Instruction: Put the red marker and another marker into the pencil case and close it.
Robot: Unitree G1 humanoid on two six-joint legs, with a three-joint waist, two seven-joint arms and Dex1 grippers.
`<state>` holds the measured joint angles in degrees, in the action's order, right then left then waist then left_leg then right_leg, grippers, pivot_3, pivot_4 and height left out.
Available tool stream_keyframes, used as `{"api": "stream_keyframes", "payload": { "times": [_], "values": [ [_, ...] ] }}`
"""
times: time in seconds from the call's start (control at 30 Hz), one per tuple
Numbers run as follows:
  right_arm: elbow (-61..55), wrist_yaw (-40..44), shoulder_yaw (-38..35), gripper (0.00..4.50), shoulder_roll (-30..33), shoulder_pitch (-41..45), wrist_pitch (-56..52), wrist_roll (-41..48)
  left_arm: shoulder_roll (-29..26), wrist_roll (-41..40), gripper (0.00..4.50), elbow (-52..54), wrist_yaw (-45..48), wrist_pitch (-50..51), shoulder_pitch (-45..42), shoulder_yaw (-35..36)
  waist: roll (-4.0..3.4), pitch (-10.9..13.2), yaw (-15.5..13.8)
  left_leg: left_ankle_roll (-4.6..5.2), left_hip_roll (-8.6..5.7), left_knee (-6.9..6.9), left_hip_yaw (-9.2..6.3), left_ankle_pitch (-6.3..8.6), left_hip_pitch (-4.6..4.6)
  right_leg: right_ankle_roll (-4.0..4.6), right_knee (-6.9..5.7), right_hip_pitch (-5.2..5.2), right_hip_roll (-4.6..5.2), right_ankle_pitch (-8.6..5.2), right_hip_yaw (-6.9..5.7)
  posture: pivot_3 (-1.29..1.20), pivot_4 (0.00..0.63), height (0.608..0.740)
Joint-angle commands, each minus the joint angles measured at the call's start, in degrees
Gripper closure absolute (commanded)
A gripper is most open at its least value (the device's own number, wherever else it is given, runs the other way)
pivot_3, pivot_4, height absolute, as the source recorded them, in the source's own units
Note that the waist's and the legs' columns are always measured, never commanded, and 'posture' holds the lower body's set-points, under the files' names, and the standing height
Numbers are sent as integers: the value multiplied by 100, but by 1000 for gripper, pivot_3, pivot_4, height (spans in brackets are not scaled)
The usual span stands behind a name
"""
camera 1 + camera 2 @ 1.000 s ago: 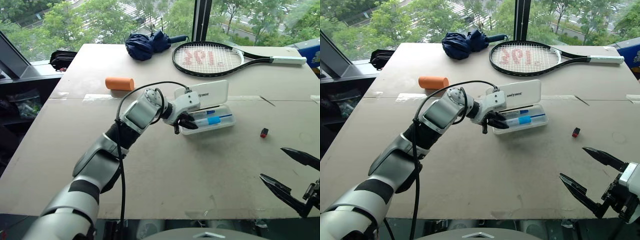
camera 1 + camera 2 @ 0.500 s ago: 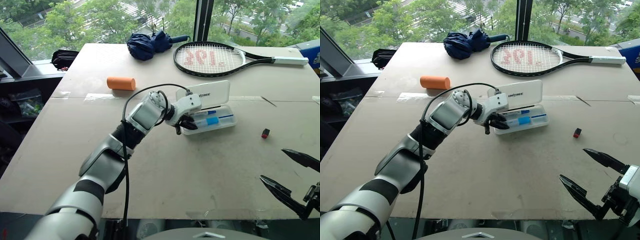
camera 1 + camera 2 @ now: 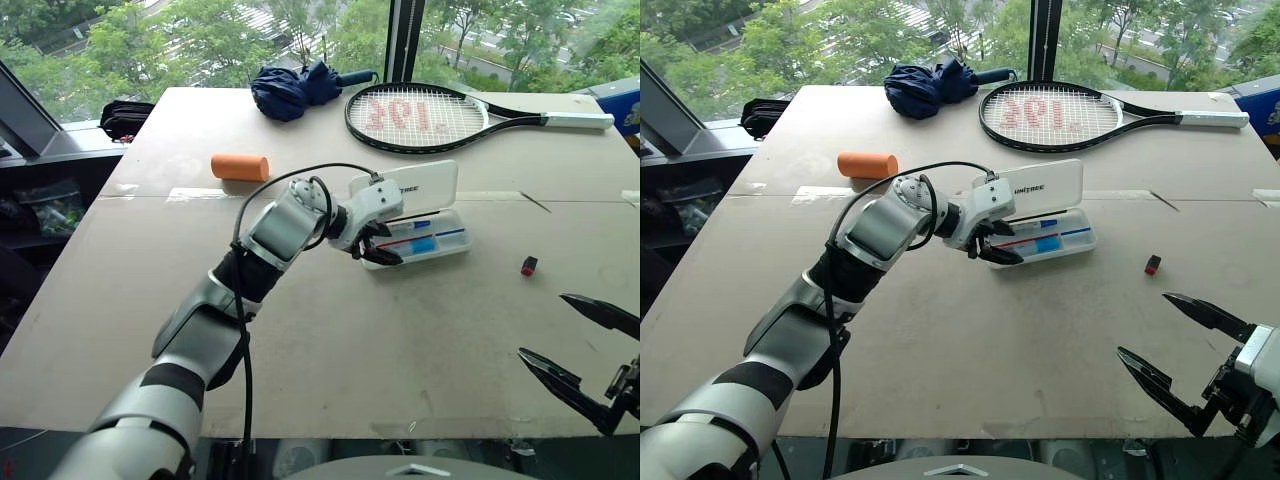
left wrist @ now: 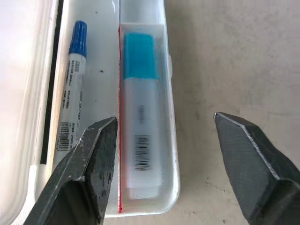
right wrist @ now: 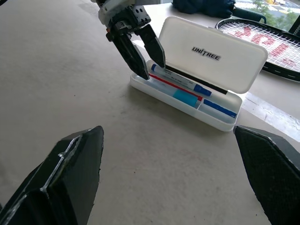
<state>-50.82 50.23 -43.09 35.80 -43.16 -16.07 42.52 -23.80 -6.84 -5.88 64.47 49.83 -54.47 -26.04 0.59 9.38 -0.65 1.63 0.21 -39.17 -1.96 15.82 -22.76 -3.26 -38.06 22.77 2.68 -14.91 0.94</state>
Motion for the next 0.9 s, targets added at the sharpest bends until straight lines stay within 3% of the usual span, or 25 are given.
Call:
{"api": "stream_keyframes", "payload": {
  "times": [0.03,0.23,0.43,0.53,0.63,0.87,0.9],
  "values": [
    [134,-550,237,0,193,384,-321,-270,-223,-533,1155,898,107,82,317,615,0,0,2,0,0,0,0,0,0,0,0,0,0,0,0,0,150,730],
    [579,-1910,954,0,497,1585,-1629,-528,-386,-1134,1155,2015,-310,-875,1524,1930,-5,0,-6,-3,3,0,2,-2,1,2,-1,1,6,1,5,0,150,730],
    [742,-3597,1833,0,782,3085,-3921,-920,-1204,-2742,1155,3244,435,-153,2548,2772,-7,1,0,-7,4,1,2,-4,0,4,-2,5,12,0,13,0,150,730],
    [1156,-4522,1906,0,-103,4320,-5175,-664,-1615,-3072,1155,3707,525,-197,3021,2986,-2,-1,-2,-5,3,1,1,-3,-2,4,2,4,12,0,11,0,150,730],
    [1543,-5433,2070,0,-809,5199,-5907,-1269,-1890,-3422,1155,4025,497,-176,3221,3186,-10,2,-18,-6,1,2,0,-3,-1,5,-1,3,10,1,13,0,150,730],
    [1995,-6075,1947,0,-1518,5818,-6631,-2032,-2028,-3973,1155,4411,36,-91,3245,3189,-15,2,-2,-5,-10,3,6,-2,-7,3,8,5,13,2,5,0,150,730],
    [2017,-6056,1928,540,-1564,5818,-6639,-2088,-2046,-4051,1086,4440,-5,-82,3242,3185,-15,2,-1,-4,-10,6,7,-2,-6,3,6,8,13,2,5,0,150,730]
  ]
}}
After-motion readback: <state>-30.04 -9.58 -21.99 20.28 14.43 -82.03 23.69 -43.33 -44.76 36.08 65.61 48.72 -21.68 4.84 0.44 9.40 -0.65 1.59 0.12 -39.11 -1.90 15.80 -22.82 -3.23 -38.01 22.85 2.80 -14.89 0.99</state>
